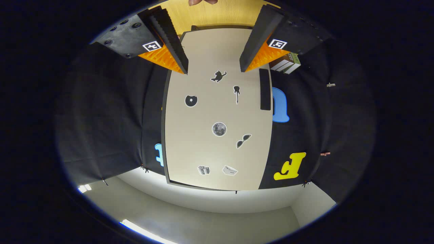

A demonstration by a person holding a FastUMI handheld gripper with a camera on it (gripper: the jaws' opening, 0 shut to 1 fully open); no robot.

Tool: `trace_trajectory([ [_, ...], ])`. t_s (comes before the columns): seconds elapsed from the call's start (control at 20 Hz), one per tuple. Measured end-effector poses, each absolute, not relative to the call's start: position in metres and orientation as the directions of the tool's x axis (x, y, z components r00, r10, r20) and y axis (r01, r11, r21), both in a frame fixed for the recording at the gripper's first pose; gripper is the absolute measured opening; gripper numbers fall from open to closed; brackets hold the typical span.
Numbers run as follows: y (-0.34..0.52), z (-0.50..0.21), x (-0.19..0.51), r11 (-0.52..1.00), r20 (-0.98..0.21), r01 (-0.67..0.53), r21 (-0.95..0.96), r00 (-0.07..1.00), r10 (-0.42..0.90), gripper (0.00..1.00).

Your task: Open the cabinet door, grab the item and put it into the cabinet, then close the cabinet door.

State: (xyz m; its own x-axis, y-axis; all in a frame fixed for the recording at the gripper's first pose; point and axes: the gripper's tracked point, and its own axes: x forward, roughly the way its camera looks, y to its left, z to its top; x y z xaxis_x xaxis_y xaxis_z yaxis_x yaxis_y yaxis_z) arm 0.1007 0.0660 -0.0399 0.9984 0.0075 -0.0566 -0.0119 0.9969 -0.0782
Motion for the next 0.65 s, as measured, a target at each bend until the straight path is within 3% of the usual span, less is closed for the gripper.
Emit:
trace_trajectory([
  [0.65,0.064,-0.033,0.086,0.997,-0.048,-0.008,-0.077,0.999,0.004,0.98],
])
